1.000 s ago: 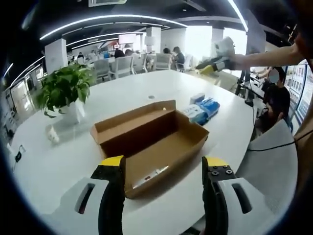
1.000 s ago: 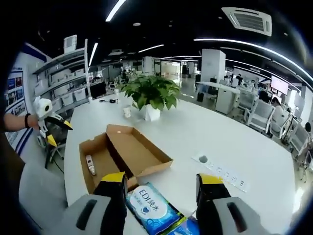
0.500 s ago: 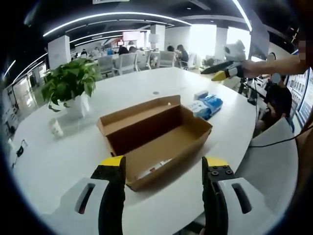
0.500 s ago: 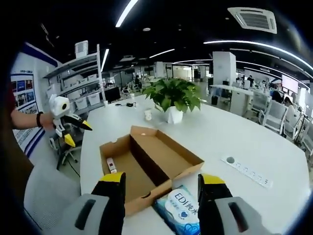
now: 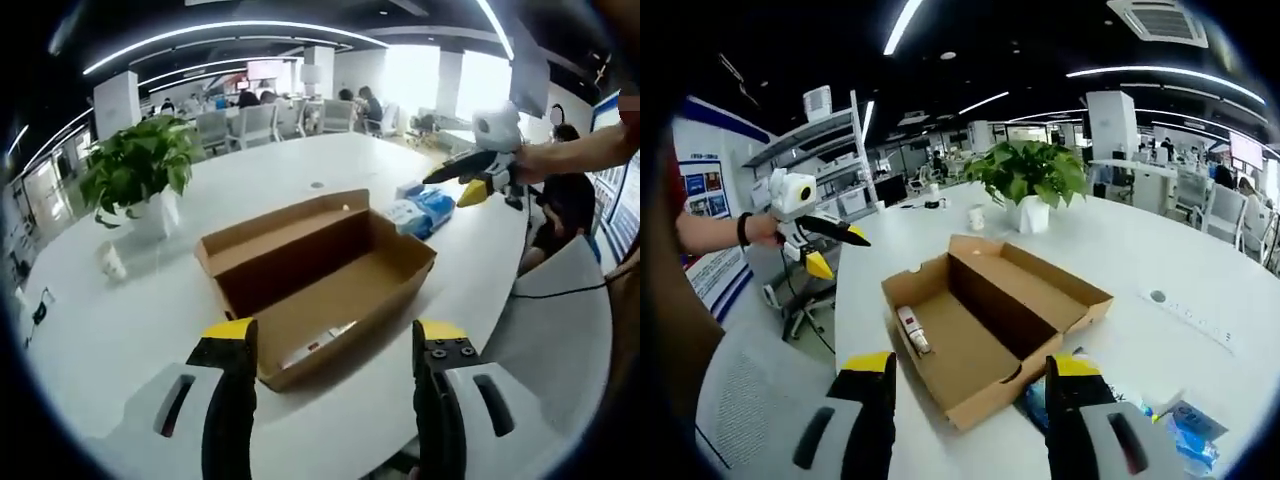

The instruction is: Operate the shoe box by opening the lid, removing the specified soft item, and placing it in the target area until the item is outside and the box remains undamaged.

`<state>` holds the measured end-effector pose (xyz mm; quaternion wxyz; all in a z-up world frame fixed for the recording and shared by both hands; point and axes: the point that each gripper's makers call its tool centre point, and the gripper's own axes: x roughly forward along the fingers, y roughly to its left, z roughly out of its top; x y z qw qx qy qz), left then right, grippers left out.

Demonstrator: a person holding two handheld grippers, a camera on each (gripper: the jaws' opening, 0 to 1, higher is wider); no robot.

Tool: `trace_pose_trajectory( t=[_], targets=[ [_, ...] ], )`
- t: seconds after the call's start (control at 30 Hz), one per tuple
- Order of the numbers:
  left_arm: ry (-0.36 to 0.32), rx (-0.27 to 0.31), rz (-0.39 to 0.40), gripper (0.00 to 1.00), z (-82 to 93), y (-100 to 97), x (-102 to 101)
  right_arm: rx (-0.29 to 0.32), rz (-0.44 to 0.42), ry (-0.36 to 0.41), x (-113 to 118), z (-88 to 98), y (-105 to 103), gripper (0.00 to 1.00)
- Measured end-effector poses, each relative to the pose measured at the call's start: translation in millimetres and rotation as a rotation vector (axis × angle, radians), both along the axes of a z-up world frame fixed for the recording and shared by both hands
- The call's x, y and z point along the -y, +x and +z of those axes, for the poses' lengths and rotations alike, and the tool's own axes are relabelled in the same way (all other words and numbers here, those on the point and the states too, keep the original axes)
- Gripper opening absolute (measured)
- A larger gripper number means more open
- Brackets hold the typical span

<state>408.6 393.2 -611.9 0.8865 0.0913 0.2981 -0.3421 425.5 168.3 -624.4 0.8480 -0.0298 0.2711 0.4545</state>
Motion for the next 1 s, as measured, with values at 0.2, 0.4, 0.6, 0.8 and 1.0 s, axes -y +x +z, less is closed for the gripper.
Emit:
trace_pose_trajectory(
  t=[0.2, 0.4, 0.6, 0.8, 1.0],
  targets=[
    [-0.001, -0.002, -0.016, 0.63, -0.6, 6.8, 3, -0.008, -0.006, 0.008, -3, -8.3, -10, 0.58],
    [0.014, -0.012, -0.047, 0.63, -6.8, 10.7, 8, -0.008, -0.017, 0.004, 0, -8.6, -18, 0.58],
    [0.041, -0.007, -0.07, 0.63, -8.0, 22.4, 8, -0.008, -0.052, 0.015, 8, -5.6, -17, 0.58],
    [0.085, -0.008, -0.116, 0.62, -12.8, 38.9, 10, -0.001, -0.056, 0.005, 8, -4.5, -22, 0.58],
    [0.186, 0.002, -0.191, 0.62, -21.3, 56.4, 12, 0.008, -0.058, -0.012, 11, -3.9, -31, 0.58]
  ],
)
